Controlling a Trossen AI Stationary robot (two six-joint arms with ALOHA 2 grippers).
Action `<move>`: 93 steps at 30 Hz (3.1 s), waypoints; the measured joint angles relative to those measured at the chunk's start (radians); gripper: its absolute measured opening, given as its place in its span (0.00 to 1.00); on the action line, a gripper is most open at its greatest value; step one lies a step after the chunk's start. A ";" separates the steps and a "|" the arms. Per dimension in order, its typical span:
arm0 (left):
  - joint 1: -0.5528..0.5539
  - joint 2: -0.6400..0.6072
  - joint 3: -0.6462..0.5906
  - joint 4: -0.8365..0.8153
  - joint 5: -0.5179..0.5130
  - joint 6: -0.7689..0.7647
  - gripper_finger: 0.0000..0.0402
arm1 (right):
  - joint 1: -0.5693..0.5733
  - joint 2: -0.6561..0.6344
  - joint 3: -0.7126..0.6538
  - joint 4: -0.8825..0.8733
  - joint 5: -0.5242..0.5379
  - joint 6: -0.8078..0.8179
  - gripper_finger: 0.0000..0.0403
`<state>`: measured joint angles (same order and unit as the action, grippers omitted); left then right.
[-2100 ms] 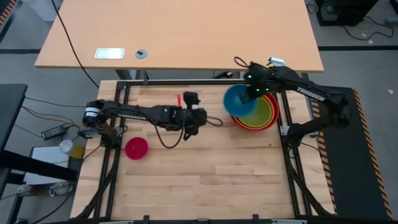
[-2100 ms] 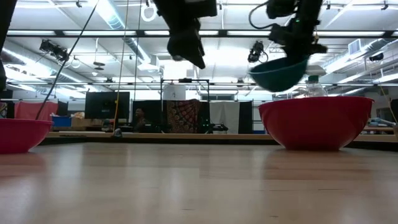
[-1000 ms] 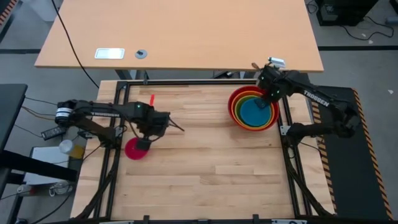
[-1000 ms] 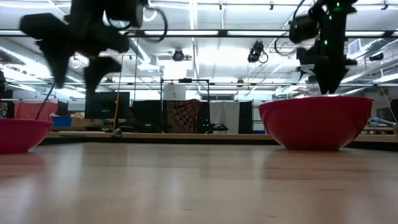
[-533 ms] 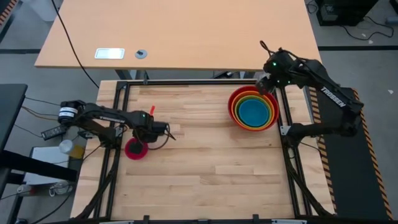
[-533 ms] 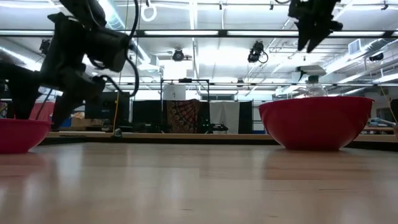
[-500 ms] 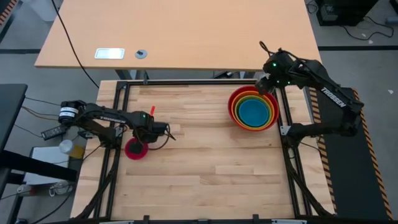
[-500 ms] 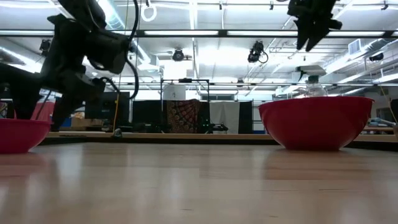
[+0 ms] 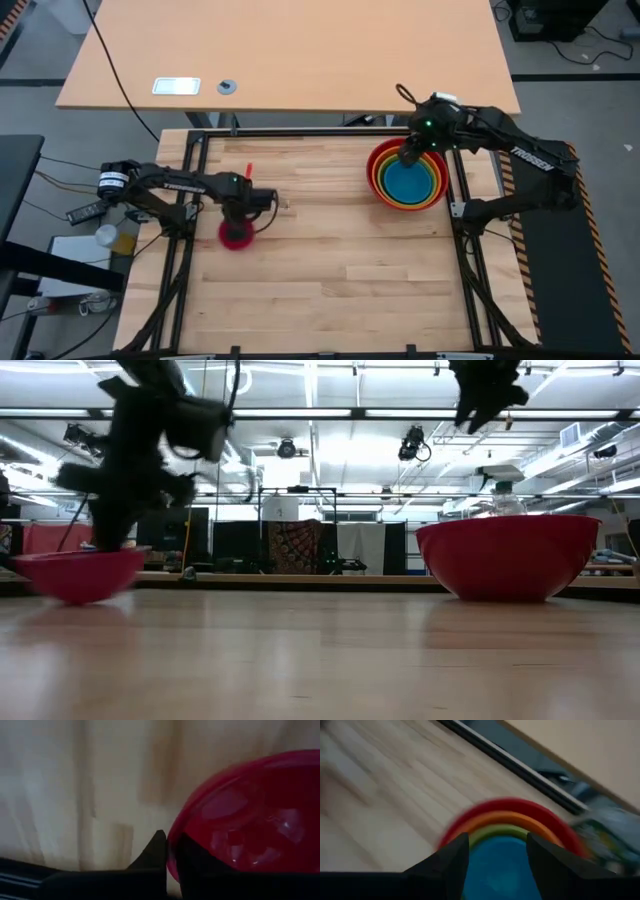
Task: Nest bowls inside each other
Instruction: Stack the red bowl on the blue bowl
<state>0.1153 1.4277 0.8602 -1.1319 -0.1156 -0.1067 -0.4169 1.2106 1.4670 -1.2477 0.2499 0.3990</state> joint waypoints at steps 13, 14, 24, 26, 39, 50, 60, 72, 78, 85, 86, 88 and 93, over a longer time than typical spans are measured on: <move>0.144 0.000 0.185 0.656 -0.247 -0.603 0.04 | 0.176 -0.001 -0.226 0.507 0.135 0.078 0.51; 0.154 0.000 0.185 0.702 -0.261 -0.640 0.05 | 0.190 -0.001 -0.239 0.547 0.151 0.079 0.51; 0.170 0.071 0.184 1.031 -0.369 -0.819 0.05 | 0.351 0.061 -0.299 0.870 0.427 -0.161 0.51; 0.153 0.087 0.184 1.076 -0.408 -0.826 0.05 | 0.363 0.100 -0.300 0.932 0.458 -0.273 0.51; 0.098 0.092 0.272 1.117 -0.540 -0.822 0.05 | 0.361 0.227 -0.289 1.058 0.523 -0.447 0.51; 0.069 0.092 0.279 1.130 -0.545 -0.867 0.05 | 0.325 0.265 -0.288 1.180 0.603 -0.463 0.44; 0.060 0.092 0.279 1.136 -0.546 -0.867 0.05 | 0.310 0.289 -0.288 1.205 0.603 -0.463 0.34; 0.060 0.092 0.279 1.137 -0.546 -0.867 0.05 | 0.307 0.290 -0.288 1.210 0.601 -0.446 0.30; 0.060 0.092 0.279 1.137 -0.545 -0.867 0.05 | 0.303 0.290 -0.288 1.210 0.599 -0.457 0.26; 0.059 0.092 0.279 1.144 -0.526 -0.869 0.10 | 0.303 0.290 -0.288 1.212 0.619 -0.467 0.16; 0.059 0.092 0.279 1.144 -0.525 -0.868 0.11 | 0.303 0.290 -0.288 1.213 0.620 -0.466 0.15; 0.059 0.092 0.279 1.144 -0.522 -0.869 0.12 | 0.303 0.290 -0.288 1.213 0.621 -0.467 0.13; 0.058 0.092 0.279 1.152 -0.519 -0.862 0.16 | 0.303 0.290 -0.288 1.210 0.619 -0.470 0.11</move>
<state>0.1734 1.5196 1.1389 0.0203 -0.6346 -0.9687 -0.1143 1.5011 1.1790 -0.0381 0.8686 -0.0709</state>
